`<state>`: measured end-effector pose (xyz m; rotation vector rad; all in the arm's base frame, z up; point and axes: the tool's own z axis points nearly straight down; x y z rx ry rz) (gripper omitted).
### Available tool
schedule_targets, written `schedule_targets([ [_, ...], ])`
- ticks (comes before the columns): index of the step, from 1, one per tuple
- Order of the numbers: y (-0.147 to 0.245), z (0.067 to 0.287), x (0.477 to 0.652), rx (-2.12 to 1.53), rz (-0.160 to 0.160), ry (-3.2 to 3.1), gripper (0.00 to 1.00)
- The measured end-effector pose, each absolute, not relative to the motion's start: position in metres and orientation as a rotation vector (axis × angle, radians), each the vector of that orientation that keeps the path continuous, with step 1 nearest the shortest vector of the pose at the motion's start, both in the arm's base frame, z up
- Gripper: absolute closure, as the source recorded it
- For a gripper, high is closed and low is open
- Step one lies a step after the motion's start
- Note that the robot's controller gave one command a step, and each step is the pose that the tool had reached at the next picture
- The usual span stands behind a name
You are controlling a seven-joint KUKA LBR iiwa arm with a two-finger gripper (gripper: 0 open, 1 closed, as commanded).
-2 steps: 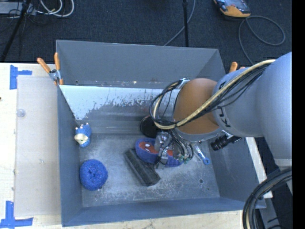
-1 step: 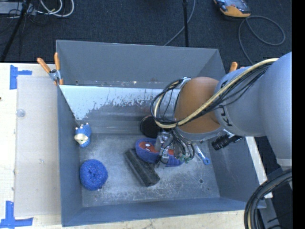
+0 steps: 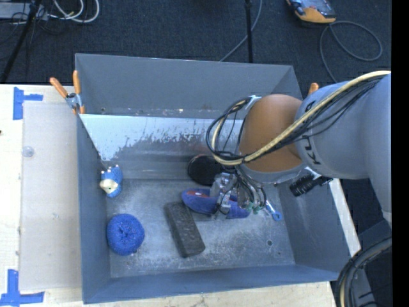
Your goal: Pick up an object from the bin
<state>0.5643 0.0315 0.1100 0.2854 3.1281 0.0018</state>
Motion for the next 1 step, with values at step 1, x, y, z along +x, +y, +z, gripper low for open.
schedule_targets([
  [1, 0.0315, 0.1296, 0.5647, 0.285, 0.002, 3.127, 1.0],
])
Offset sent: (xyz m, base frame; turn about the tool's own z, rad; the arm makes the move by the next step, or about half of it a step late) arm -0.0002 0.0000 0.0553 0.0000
